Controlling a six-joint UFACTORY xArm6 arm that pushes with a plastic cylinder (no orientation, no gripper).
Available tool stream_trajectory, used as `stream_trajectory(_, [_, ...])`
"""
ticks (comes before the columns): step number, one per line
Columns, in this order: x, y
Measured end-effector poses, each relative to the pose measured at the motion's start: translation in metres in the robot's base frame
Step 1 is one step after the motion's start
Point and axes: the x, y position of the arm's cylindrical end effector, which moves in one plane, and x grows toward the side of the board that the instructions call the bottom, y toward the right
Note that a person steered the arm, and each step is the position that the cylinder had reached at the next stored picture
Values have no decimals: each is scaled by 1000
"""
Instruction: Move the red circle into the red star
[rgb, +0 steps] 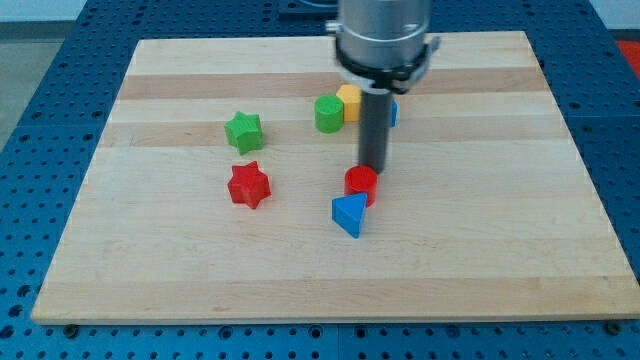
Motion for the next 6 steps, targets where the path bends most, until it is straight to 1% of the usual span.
stream_trajectory(1, [15, 19])
stream_trajectory(2, [31, 6])
stream_trajectory(5, [32, -158])
stream_trajectory(6, [28, -168])
